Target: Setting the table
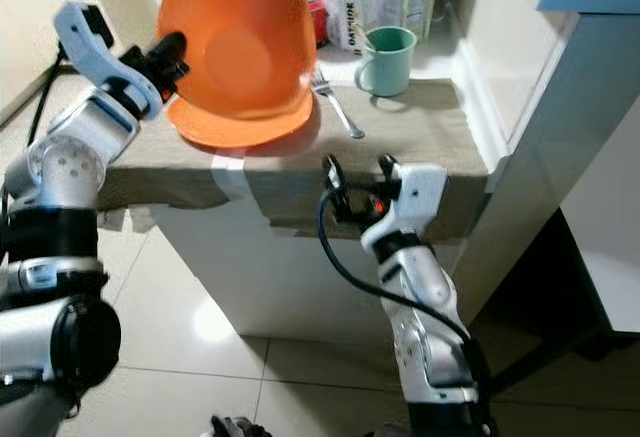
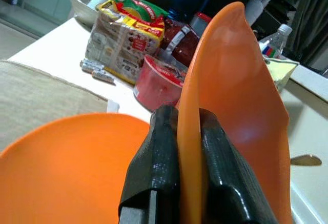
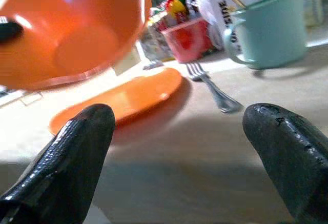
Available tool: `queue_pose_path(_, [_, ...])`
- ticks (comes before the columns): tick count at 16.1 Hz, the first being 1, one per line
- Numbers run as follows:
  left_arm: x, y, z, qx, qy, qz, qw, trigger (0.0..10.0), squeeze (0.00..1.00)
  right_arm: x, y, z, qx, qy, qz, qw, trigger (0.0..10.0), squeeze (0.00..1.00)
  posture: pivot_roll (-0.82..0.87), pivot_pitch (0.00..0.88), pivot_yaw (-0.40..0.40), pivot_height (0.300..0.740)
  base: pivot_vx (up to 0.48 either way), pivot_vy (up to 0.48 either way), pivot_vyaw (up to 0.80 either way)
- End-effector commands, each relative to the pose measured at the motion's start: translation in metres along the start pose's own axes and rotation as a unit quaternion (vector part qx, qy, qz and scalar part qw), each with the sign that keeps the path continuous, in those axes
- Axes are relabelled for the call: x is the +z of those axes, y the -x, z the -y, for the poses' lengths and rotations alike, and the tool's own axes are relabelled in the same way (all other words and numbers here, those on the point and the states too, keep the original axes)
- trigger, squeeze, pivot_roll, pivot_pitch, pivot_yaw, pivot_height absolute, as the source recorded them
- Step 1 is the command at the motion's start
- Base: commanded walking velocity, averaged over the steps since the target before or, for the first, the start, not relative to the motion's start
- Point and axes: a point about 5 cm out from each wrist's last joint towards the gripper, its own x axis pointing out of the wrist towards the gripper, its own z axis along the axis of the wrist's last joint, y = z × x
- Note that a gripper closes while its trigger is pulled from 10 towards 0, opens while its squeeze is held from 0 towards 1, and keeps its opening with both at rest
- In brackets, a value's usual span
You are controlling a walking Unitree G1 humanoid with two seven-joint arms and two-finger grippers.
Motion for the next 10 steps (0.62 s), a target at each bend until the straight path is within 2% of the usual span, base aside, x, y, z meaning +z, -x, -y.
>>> queue_pose_path(1, [0.008,0.005,0.007,-0.013,-0.004,0.015,1.000,0.0,0.00,0.004,-0.002,-0.003,0.009,-0.020,0.003,1.000,10.0,0.00,-0.15,0.022,0.119,0.719,0.000,0.000,0.00])
queue_pose_path(3, [0.003,0.016,0.008,-0.018,-0.014,0.013,1.000,0.0,0.00,0.006,-0.004,0.001,0.001,-0.027,0.006,1.000,10.0,0.00,-0.15,0.012,0.117,0.719,0.000,0.000,0.00])
queue_pose_path(5, [0.000,0.024,0.010,-0.027,-0.033,0.012,0.999,0.0,0.00,0.006,-0.004,0.004,-0.004,-0.011,0.007,1.000,10.0,0.00,-0.15,0.007,0.117,0.719,0.000,0.000,0.00])
queue_pose_path(6, [0.001,0.035,0.011,-0.037,-0.060,0.022,0.997,0.0,0.00,0.005,-0.003,0.009,-0.014,0.022,0.007,1.000,10.0,0.00,-0.14,0.000,0.116,0.719,0.000,0.000,0.00])
queue_pose_path(7, [0.003,0.039,0.010,-0.039,-0.062,0.027,0.997,0.0,0.00,0.005,-0.003,0.011,-0.017,0.036,0.007,0.999,10.0,0.00,-0.14,0.000,0.117,0.719,0.000,0.000,0.00])
queue_pose_path(8, [0.011,0.052,0.008,-0.040,-0.073,0.043,0.996,0.0,0.00,0.003,0.000,0.014,-0.020,0.071,0.008,0.997,10.0,0.00,-0.14,0.000,0.120,0.719,0.000,0.000,0.00])
queue_pose_path(10, [0.015,0.067,0.003,-0.035,-0.105,0.048,0.993,0.0,0.00,0.000,0.004,0.016,-0.020,0.104,0.007,0.994,10.0,0.00,-0.13,0.000,0.122,0.719,0.000,0.000,0.00])
